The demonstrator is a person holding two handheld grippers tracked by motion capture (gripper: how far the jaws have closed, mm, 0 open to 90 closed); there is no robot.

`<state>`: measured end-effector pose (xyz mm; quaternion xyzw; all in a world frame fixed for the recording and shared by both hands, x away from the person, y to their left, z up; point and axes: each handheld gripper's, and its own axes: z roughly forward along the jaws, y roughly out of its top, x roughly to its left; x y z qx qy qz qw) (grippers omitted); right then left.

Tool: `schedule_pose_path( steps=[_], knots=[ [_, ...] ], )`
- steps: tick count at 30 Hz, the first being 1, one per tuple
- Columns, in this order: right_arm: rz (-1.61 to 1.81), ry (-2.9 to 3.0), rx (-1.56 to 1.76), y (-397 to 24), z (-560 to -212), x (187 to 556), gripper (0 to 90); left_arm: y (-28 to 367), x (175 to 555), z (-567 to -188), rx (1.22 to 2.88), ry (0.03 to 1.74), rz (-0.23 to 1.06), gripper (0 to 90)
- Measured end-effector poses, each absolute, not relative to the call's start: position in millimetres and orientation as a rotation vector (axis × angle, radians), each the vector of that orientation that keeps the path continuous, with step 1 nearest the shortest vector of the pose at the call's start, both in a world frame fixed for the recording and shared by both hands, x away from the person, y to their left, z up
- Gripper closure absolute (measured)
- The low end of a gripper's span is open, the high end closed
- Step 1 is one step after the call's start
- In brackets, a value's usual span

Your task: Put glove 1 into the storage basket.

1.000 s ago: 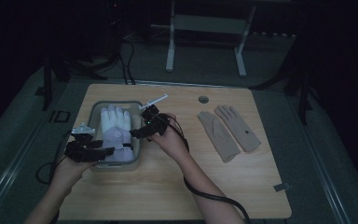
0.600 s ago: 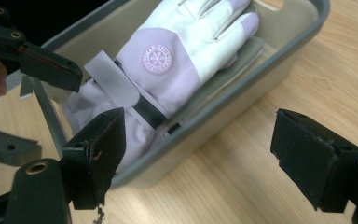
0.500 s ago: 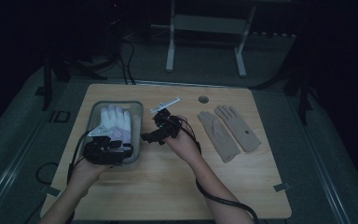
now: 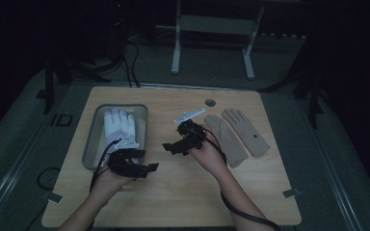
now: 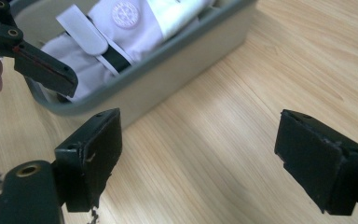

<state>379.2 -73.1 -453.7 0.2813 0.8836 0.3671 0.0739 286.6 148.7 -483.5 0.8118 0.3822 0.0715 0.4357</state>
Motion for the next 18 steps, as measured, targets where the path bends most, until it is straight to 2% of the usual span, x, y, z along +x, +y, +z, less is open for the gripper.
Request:
schedule_pose_path(
  steps=[1,3,8,18],
  knots=[
    [1.103,2.648,0.85,-77,-455,379,15.0,145,286,-485,2.023,0.943,0.173,23.4],
    [1.112,2.64,0.862,-87,-456,377,14.9,138,286,-488,2.038,0.928,0.159,14.2],
    [1.121,2.602,0.894,-112,-461,370,14.6,121,283,-496,2.067,0.863,0.149,9.2],
    [1.077,2.552,0.941,-155,-482,360,14.2,90,276,-519,2.035,0.776,0.141,7.5]
  ],
)
